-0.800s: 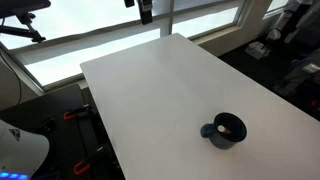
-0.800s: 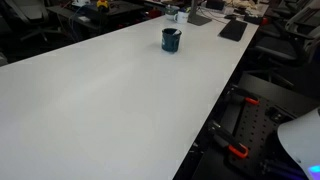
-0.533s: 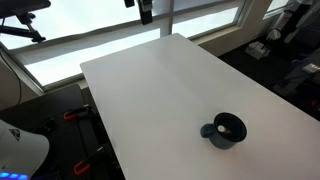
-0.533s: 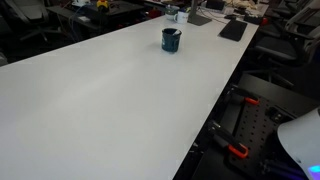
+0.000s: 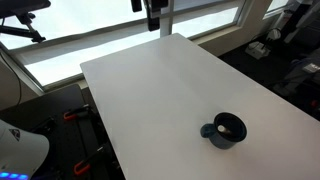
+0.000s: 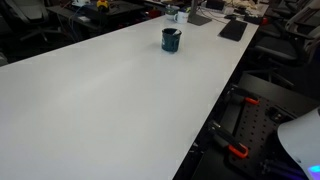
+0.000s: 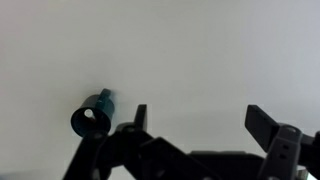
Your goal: Remove the marker from the cup
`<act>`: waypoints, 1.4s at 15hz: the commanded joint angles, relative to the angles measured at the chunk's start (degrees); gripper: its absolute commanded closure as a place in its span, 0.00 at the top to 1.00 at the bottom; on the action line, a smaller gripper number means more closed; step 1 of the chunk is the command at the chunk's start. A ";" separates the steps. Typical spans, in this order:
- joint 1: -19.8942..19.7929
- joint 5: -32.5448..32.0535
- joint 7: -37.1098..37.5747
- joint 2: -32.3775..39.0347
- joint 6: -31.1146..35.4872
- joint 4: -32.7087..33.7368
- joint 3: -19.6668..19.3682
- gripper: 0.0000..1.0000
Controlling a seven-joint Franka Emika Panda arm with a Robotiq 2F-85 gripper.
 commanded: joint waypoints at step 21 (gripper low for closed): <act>-7.70 8.43 -14.45 34.79 -28.06 34.54 -4.85 1.00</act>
